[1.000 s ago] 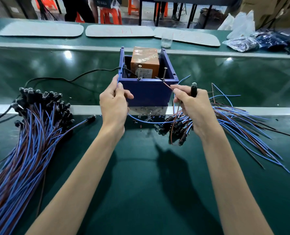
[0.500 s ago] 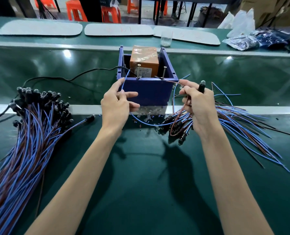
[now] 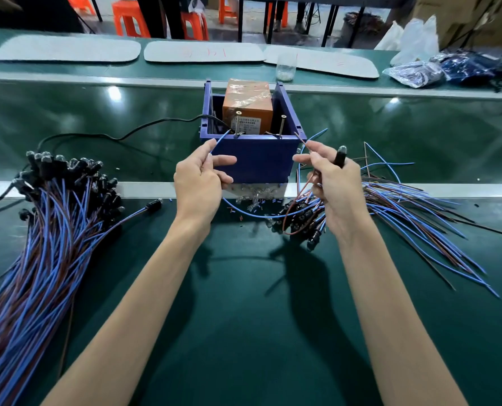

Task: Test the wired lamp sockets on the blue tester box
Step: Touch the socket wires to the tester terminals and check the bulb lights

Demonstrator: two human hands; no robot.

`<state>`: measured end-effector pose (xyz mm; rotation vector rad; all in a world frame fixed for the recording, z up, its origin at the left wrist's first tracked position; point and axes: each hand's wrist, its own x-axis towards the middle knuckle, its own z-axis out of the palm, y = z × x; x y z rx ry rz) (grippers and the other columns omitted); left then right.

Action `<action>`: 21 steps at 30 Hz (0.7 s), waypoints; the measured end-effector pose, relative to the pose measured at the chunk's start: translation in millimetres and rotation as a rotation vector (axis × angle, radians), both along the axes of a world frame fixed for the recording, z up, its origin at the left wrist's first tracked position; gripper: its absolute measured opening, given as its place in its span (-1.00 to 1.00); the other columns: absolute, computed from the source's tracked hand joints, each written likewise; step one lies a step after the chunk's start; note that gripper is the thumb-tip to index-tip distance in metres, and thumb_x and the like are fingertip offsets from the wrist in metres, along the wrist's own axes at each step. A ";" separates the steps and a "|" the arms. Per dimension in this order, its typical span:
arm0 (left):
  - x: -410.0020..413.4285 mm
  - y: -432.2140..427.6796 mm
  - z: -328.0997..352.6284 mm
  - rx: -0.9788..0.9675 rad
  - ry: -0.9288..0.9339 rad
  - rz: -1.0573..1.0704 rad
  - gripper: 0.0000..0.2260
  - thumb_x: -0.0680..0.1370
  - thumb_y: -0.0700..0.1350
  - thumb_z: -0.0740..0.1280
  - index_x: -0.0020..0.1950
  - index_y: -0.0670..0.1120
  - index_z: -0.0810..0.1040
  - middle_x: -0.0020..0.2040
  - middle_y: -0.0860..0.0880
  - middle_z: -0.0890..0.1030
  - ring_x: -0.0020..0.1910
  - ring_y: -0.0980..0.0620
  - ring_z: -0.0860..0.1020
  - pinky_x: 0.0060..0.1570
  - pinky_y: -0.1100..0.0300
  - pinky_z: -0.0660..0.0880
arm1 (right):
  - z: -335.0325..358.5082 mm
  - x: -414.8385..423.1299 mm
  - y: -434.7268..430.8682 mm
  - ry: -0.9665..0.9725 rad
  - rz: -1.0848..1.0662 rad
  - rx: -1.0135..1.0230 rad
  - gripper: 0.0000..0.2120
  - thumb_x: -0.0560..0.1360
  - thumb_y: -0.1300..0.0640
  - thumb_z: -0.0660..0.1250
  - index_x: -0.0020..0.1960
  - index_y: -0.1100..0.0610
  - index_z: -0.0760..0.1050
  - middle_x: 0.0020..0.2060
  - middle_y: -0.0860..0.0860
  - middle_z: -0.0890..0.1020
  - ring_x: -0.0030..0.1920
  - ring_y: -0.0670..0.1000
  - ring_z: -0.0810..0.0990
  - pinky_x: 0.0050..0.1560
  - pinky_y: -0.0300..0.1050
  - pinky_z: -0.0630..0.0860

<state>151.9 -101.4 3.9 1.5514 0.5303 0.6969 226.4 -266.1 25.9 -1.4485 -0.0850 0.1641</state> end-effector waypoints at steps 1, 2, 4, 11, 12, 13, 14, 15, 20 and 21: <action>0.2 0.6 -0.7 0.001 -0.001 0.002 -0.66 0.66 -0.27 0.06 0.41 -0.14 0.41 -0.18 0.09 0.64 -0.49 0.23 0.46 -0.34 0.39 0.42 | -1.0 -0.5 1.2 0.004 0.010 0.000 -0.74 0.59 0.30 0.18 0.21 0.16 0.54 -0.21 -0.02 0.70 -0.50 -0.16 0.29 -0.55 -0.37 0.22; 0.4 1.0 -1.0 -0.004 -0.004 0.003 -0.66 0.66 -0.27 0.07 0.41 -0.14 0.41 -0.19 0.10 0.64 -0.48 0.23 0.45 -0.32 0.39 0.41 | -1.9 -1.0 2.1 0.008 0.018 0.000 -0.74 0.59 0.30 0.18 0.21 0.15 0.54 -0.20 -0.02 0.71 -0.50 -0.16 0.29 -0.55 -0.37 0.22; 0.8 1.6 -1.3 -0.025 -0.018 0.004 -0.66 0.66 -0.28 0.07 0.40 -0.14 0.42 -0.20 0.11 0.64 -0.49 0.23 0.44 -0.32 0.39 0.40 | -2.5 -1.6 3.6 0.010 0.030 -0.003 -0.75 0.60 0.30 0.18 0.20 0.14 0.54 -0.17 0.00 0.70 -0.49 -0.15 0.29 -0.55 -0.37 0.22; 1.0 -2.0 1.2 -0.088 -0.066 -0.030 -0.71 0.65 -0.30 0.10 0.26 -0.10 0.52 -0.28 0.10 0.61 -0.50 0.22 0.38 -0.34 0.39 0.39 | -2.4 -1.1 1.5 0.002 0.079 0.053 -0.73 0.60 0.34 0.14 0.10 0.12 0.57 -0.18 0.01 0.66 -0.53 -0.16 0.26 -0.56 -0.39 0.19; 0.9 -2.4 1.9 -0.093 -0.072 -0.036 -0.71 0.65 -0.30 0.10 0.22 -0.08 0.54 -0.29 0.10 0.59 -0.50 0.22 0.38 -0.35 0.39 0.39 | -2.7 -0.8 1.3 0.002 0.083 0.056 -0.72 0.60 0.34 0.14 0.11 0.13 0.57 -0.19 0.01 0.65 -0.54 -0.16 0.26 -0.56 -0.39 0.19; 0.8 -2.4 2.4 -0.096 -0.076 -0.038 -0.72 0.66 -0.30 0.09 0.17 -0.06 0.54 -0.30 0.10 0.58 -0.50 0.22 0.37 -0.35 0.39 0.38 | -2.9 -0.4 1.3 0.002 0.087 0.059 -0.72 0.61 0.34 0.13 0.11 0.14 0.57 -0.19 0.00 0.65 -0.54 -0.16 0.26 -0.56 -0.39 0.19; 0.8 -2.2 2.9 -0.101 -0.078 -0.038 -0.72 0.66 -0.30 0.09 0.14 -0.05 0.55 -0.32 0.11 0.57 -0.50 0.22 0.37 -0.36 0.39 0.38 | -3.0 0.0 1.1 0.004 0.090 0.064 -0.72 0.61 0.34 0.13 0.11 0.14 0.57 -0.20 -0.01 0.64 -0.54 -0.17 0.26 -0.57 -0.39 0.19; 0.8 -1.8 3.4 -0.112 -0.081 -0.036 -0.71 0.66 -0.29 0.09 0.10 -0.04 0.55 -0.34 0.12 0.56 -0.50 0.22 0.36 -0.37 0.39 0.37 | -3.2 0.3 1.0 0.009 0.092 0.069 -0.72 0.61 0.34 0.12 0.11 0.14 0.57 -0.22 -0.02 0.64 -0.53 -0.17 0.26 -0.57 -0.39 0.19; -0.1 -0.4 6.4 -0.153 -0.089 -0.035 -0.67 0.66 -0.30 0.07 -0.01 0.01 0.57 -0.35 0.10 0.51 -0.50 0.21 0.34 -0.39 0.40 0.34 | -2.4 1.5 0.4 0.025 0.094 0.098 -0.72 0.61 0.33 0.12 0.09 0.13 0.58 -0.26 -0.06 0.63 -0.49 -0.16 0.24 -0.57 -0.39 0.18; -0.2 -0.6 7.0 -0.155 -0.091 -0.035 -0.66 0.66 -0.30 0.07 -0.01 0.02 0.57 -0.35 0.10 0.51 -0.51 0.21 0.34 -0.40 0.40 0.34 | -2.1 1.5 0.3 0.025 0.096 0.104 -0.72 0.62 0.33 0.12 0.09 0.13 0.58 -0.27 -0.06 0.63 -0.48 -0.16 0.24 -0.57 -0.39 0.18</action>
